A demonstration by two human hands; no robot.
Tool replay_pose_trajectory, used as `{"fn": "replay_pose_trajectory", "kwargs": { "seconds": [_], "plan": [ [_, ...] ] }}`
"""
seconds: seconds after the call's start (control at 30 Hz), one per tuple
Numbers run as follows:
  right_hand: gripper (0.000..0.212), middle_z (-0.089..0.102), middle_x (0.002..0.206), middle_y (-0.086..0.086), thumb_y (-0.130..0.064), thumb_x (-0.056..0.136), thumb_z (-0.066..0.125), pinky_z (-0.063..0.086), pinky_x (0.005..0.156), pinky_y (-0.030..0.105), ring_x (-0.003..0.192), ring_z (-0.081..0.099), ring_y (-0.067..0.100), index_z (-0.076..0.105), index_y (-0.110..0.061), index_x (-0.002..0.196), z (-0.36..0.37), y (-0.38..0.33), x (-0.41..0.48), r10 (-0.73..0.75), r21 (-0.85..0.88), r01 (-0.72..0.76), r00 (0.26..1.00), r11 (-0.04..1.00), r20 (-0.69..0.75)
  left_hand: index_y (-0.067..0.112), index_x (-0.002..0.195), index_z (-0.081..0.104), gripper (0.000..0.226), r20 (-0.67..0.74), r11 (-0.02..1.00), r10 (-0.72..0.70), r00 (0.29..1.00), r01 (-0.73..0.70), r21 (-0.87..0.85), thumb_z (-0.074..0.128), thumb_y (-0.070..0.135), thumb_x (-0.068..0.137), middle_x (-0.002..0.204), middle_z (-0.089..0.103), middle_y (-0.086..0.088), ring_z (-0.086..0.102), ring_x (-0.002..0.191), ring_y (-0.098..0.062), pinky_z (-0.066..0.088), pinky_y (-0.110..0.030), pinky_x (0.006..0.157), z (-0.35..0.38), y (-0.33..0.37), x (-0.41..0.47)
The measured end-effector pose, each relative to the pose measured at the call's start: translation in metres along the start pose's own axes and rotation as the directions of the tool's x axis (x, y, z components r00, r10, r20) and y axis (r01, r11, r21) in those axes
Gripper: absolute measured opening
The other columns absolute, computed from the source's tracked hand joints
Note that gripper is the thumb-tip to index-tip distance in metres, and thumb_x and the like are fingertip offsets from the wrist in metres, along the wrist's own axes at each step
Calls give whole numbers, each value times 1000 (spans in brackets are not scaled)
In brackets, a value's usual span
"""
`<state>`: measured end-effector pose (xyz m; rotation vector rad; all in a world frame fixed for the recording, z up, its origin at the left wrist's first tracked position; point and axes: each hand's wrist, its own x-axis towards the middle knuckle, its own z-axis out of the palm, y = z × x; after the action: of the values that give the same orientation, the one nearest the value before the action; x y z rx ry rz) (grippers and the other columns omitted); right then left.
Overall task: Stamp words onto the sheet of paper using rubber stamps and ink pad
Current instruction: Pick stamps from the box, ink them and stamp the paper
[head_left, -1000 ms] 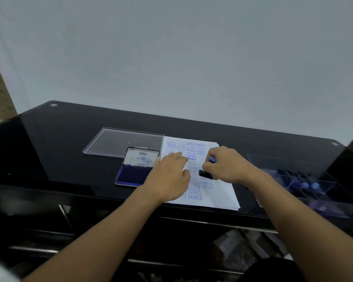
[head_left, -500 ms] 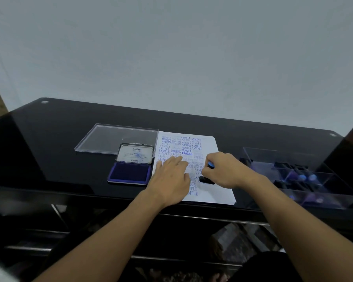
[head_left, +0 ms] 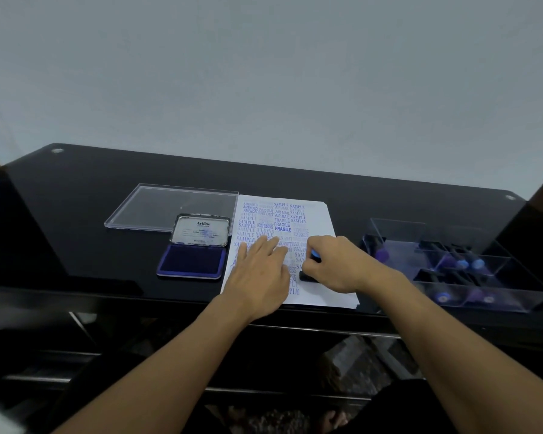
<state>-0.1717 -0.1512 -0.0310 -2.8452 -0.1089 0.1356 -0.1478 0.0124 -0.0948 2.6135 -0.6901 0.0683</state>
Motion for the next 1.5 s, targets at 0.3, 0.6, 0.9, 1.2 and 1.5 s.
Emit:
{"fn": "replay_pose_trajectory", "kwargs": {
  "seconds": [0.3,0.6,0.9,1.2,1.5],
  "plan": [
    [14,56,76,9,-24,94,49,31,52,34,66,48,26,43,-15,85,19,0,-5,-4,43,8,996,999,-88,16,150,33,48,-31,1000,8,999,-8,-6,29,25,103,163,17,0,2,152,-19,-2,-45,123,6,-2,-2],
    [15,55,75,13,-22,93,47,32,56,36,68,46,31,40,-10,86,25,0,-5,3,64,5,991,998,-136,19,151,32,48,-25,1000,9,1000,-8,27,27,27,104,163,18,0,4,152,-19,-2,-45,123,7,-3,-2],
    [17,54,76,13,-23,92,46,31,57,36,71,45,32,37,-14,80,28,1,1,37,95,-23,988,995,-150,17,150,35,47,-21,1000,2,1000,-1,17,29,26,104,163,19,-1,5,152,-20,-2,-45,122,7,-3,-1],
    [23,46,65,8,-20,93,48,28,53,38,58,37,26,30,-16,78,34,-4,-12,20,102,3,975,995,-223,17,151,34,48,-8,1000,-6,1000,6,5,28,26,104,164,18,-1,3,152,-19,-4,-44,122,7,-2,-1],
    [23,51,73,9,-22,93,46,27,50,33,66,41,25,33,-17,75,27,-3,0,69,109,-54,987,993,-143,17,150,35,47,-15,1000,-2,1000,2,6,29,26,104,163,18,-2,4,152,-20,-4,-44,122,5,-2,-2]
  ]
}}
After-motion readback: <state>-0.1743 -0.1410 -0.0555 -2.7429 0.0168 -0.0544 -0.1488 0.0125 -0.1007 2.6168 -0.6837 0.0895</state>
